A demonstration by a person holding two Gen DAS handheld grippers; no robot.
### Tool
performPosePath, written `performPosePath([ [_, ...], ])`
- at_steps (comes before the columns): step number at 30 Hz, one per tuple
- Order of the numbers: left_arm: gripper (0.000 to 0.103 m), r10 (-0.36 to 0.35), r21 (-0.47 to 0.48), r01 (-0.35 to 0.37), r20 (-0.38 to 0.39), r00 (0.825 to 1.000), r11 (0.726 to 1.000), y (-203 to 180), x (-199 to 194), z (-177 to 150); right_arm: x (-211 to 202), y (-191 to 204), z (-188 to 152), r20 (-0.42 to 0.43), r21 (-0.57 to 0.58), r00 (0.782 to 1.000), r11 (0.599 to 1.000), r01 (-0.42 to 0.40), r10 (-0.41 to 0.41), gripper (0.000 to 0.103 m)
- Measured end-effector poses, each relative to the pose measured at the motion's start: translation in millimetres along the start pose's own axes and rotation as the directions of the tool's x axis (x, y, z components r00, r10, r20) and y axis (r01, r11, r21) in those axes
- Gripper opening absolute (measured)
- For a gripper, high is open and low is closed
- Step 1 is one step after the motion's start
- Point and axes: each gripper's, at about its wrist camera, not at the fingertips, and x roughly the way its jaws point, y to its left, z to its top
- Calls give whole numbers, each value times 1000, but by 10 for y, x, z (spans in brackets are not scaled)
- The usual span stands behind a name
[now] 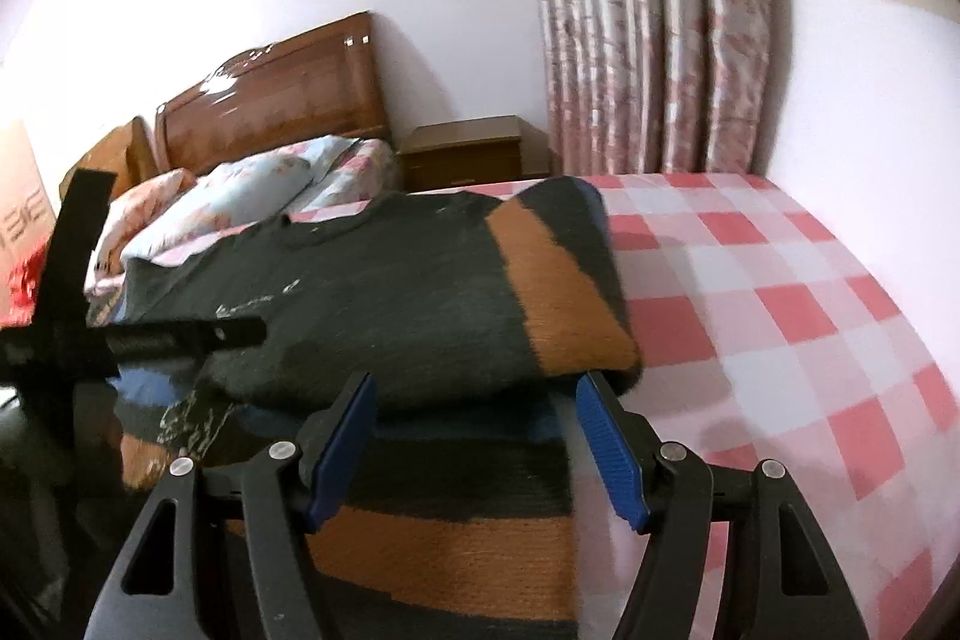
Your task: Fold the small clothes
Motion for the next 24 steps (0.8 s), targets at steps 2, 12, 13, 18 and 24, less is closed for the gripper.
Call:
performPosePath([
  [2, 12, 4, 14, -4, -2, 1000, 1000, -30, -12, -9, 10, -17, 8, -4, 11, 1000, 1000, 7, -7, 103],
  [12, 5, -127, -126, 149, 170, 977, 981, 535, -863, 102, 224, 36, 17, -82, -21, 997, 1000, -3, 1, 103],
  [13, 5, -132, -127, 155, 171, 976, 980, 580, -917, 121, 223, 31, 16, -79, -22, 997, 1000, -16, 15, 103],
  [18, 5, -148, -165, 179, 186, 971, 970, 721, -993, 65, 279, 47, 31, -96, -37, 995, 999, -5, 1, 103],
  [24, 5, -186, -186, 223, 196, 963, 957, 759, -985, 46, 400, 56, 37, -140, -56, 989, 998, 43, -50, 103],
])
